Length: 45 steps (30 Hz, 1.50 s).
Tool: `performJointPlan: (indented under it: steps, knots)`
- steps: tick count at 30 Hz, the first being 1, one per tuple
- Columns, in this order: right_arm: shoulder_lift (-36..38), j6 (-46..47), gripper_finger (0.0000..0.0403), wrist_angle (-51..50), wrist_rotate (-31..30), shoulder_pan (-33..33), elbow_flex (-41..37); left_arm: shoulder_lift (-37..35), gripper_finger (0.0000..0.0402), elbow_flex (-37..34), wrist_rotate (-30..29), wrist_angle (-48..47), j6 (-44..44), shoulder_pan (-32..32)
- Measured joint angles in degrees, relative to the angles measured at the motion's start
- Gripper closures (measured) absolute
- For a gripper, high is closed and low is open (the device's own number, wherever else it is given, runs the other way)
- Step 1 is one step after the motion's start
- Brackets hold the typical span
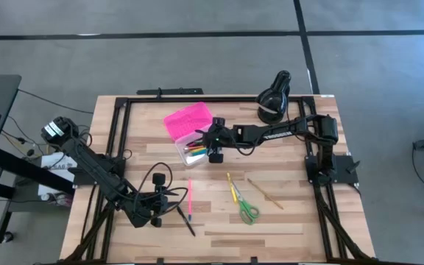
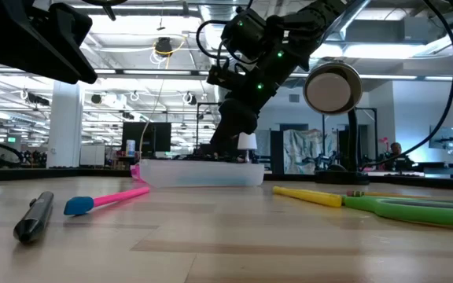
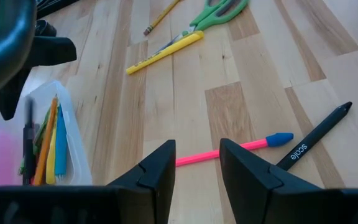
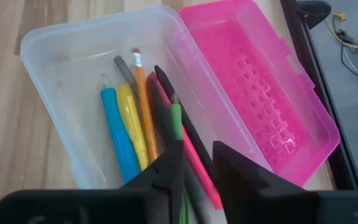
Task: Pick & place school supplies into a supply box
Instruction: Put the black pen into the black supply box
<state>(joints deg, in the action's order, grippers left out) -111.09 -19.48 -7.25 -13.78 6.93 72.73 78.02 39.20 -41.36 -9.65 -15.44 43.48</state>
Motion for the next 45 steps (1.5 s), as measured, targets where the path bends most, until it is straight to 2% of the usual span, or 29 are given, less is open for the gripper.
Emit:
performJointPlan:
  steps: [9, 17, 19, 24, 30, 35, 38, 45]
  knots:
    - [0.0, -0.7, 0.0258, 0.0, -1.2, -2.5, 0.0, 0.0, 0.0281, 0.0, 0.1, 0.0, -0.2, 0.0]
    - [2.7, -1.2, 0.0257, -3.7, -3.1, -8.2, 0.0, 0.0, 0.0281, 0.0, 0.7, 0.0, -0.2, 0.0]
    - [3.9, -0.3, 0.0262, -5.6, -4.0, -9.9, 0.0, 0.0, 0.0281, 0.0, 3.4, 0.1, -0.2, 0.0]
    - [7.6, 3.6, 0.0274, -11.8, -4.1, -14.8, 0.1, 1.6, 0.0281, 0.0, 15.0, 2.4, 4.4, -0.4]
    - [10.9, 9.5, 0.0280, -18.0, -4.3, -21.3, 0.0, 7.6, 0.0281, 0.0, 22.0, 11.0, 11.8, -3.2]
    - [11.7, 15.0, 0.0280, -21.8, -4.8, -26.4, -0.1, 13.1, 0.0281, 0.4, 28.1, 14.5, 13.8, -6.7]
    - [11.8, 18.6, 0.0281, -24.1, -7.1, -29.7, 0.0, 15.6, 0.0281, 0.7, 29.4, 14.3, 13.9, -8.4]
    - [11.8, 26.8, 0.0282, -26.2, -14.5, -37.6, -1.3, 18.9, 0.0281, 0.8, 37.3, 15.5, 13.9, -11.6]
